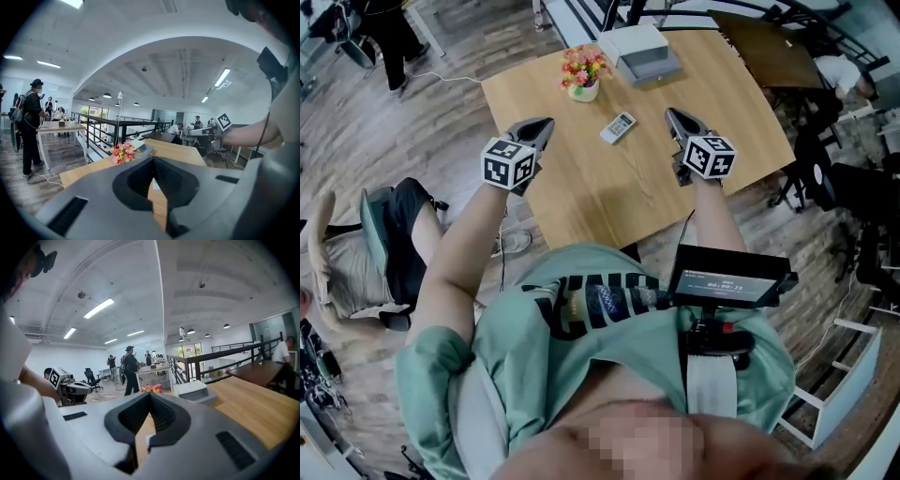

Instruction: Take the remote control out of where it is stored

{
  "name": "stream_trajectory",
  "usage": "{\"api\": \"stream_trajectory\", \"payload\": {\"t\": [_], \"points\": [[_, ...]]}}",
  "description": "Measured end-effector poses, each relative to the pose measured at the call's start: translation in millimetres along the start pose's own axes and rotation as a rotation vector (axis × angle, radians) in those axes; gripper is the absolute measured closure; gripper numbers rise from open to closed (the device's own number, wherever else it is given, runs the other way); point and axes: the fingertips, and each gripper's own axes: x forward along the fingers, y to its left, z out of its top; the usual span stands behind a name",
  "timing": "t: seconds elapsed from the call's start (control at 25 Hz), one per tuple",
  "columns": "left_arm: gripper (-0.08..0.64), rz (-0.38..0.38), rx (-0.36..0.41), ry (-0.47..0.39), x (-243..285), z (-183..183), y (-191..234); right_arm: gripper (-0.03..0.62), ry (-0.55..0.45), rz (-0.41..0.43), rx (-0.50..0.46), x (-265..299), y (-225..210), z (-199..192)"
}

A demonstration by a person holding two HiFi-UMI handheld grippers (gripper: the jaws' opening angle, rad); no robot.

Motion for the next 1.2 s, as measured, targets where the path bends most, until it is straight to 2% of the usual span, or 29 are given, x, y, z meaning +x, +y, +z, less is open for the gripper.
{"api": "stream_trajectory", "payload": {"t": [0.24,0.4,0.48,0.64,0.72,0.96,1.2], "points": [[0.555,-0.031,-0.009,-0.061,-80.1,1.8,-14.3,0.588,-0.018,-0.027,-0.005,-52.1,72.1,13.0],[0.555,0.004,-0.058,-0.099,-118.4,6.8,-12.1,0.588,-0.055,-0.040,0.003,-86.2,87.8,30.4],[0.555,0.018,-0.053,-0.115,-131.9,17.2,-18.7,0.588,-0.080,-0.045,0.001,-102.7,86.9,44.6],[0.555,0.062,0.041,-0.166,-157.2,53.3,-55.4,0.588,-0.122,-0.030,-0.032,-146.6,84.0,73.2],[0.555,0.095,0.058,-0.200,-164.5,66.4,-73.8,0.588,-0.130,-0.008,-0.050,-169.2,80.0,77.6],[0.555,0.151,0.012,-0.291,-154.3,80.4,-158.8,0.588,-0.118,0.012,-0.024,-248.5,39.5,62.7],[0.555,0.151,-0.059,-0.308,-134.3,51.9,-236.0,0.588,-0.099,0.039,-0.004,-308.1,6.7,28.6]]}}
